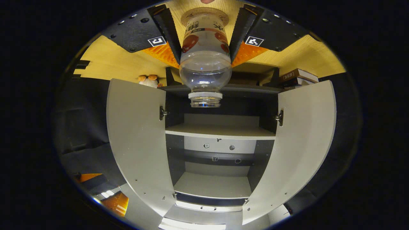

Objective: Grasp the bottle in the cabinet with the left hand and place it on the coaster, then close the right door with the right hand and the left door with the left hand.

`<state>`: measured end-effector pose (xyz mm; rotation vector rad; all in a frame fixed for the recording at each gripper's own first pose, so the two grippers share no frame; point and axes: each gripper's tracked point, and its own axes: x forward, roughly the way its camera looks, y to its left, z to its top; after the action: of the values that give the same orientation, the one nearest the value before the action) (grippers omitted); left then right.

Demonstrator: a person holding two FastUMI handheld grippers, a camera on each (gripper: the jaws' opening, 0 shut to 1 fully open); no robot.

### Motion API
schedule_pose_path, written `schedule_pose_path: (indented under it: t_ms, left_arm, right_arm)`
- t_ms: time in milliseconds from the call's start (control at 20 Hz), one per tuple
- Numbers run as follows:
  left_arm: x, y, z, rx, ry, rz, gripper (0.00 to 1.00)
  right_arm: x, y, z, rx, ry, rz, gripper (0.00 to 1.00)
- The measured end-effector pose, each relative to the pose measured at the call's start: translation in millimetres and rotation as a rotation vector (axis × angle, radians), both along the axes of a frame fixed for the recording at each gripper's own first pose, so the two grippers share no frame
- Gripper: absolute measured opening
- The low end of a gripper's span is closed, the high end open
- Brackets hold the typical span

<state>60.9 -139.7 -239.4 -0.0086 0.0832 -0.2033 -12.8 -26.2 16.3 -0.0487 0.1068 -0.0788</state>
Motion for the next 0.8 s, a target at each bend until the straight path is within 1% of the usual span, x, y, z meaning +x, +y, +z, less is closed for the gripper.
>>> schedule_pose_path:
  t_ms: [50, 100, 150, 200, 250, 400, 450, 500, 550, 600, 650, 750, 800]
  left_arm:
    - [-1.3, -0.2, 7.0, -0.004, -0.020, 0.001, 0.76]
    - [-0.7, -4.6, 1.3, -0.002, -0.008, -0.014, 0.74]
    - [-1.7, -4.7, 1.3, 0.007, -0.017, -0.014, 0.75]
    - [-2.6, -6.5, 3.4, 0.011, -0.023, -0.020, 0.77]
    - [-4.8, -7.4, 2.7, 0.016, -0.020, -0.024, 0.77]
    - [-7.0, -10.1, 0.2, 0.016, -0.003, -0.048, 0.80]
    - [-6.7, -11.0, 2.0, 0.011, 0.003, -0.056, 0.83]
    - [-7.2, -9.1, 5.5, 0.009, 0.004, -0.054, 0.87]
    - [-6.5, -6.9, 9.1, 0.007, 0.000, -0.049, 0.96]
    - [-6.1, -7.2, 12.6, 0.005, 0.000, -0.056, 0.99]
    - [-5.6, -6.7, 16.1, 0.009, -0.004, -0.058, 0.96]
    - [-8.2, -1.7, 34.3, 0.014, -0.045, -0.049, 0.96]
    - [-8.5, 2.0, 46.6, 0.014, -0.074, -0.035, 0.96]
  right_arm:
    - [0.1, -0.9, -1.2, -0.003, 0.005, -0.002, 0.97]
    - [-0.4, -1.0, -2.0, -0.004, 0.008, -0.004, 0.97]
    - [0.1, -1.4, -1.8, -0.003, 0.009, -0.005, 0.97]
    - [1.0, -0.4, -1.8, 0.001, 0.009, -0.005, 0.97]
    - [1.9, 0.3, -1.0, 0.005, 0.009, -0.003, 0.97]
    - [6.0, 3.8, -1.8, 0.011, 0.011, 0.004, 0.97]
    - [7.6, 4.4, -0.2, 0.011, 0.007, 0.006, 0.97]
    - [9.5, 4.9, 0.9, 0.012, 0.002, 0.008, 0.94]
    - [10.7, 6.7, 1.5, 0.016, -0.002, 0.014, 0.94]
    - [11.1, 7.9, 2.5, 0.021, -0.004, 0.019, 0.94]
    - [11.5, 9.3, 2.7, 0.024, -0.007, 0.025, 0.94]
    - [11.9, 8.8, 4.3, 0.029, -0.014, 0.028, 0.94]
    - [11.5, 8.9, 4.0, 0.034, -0.018, 0.030, 0.97]
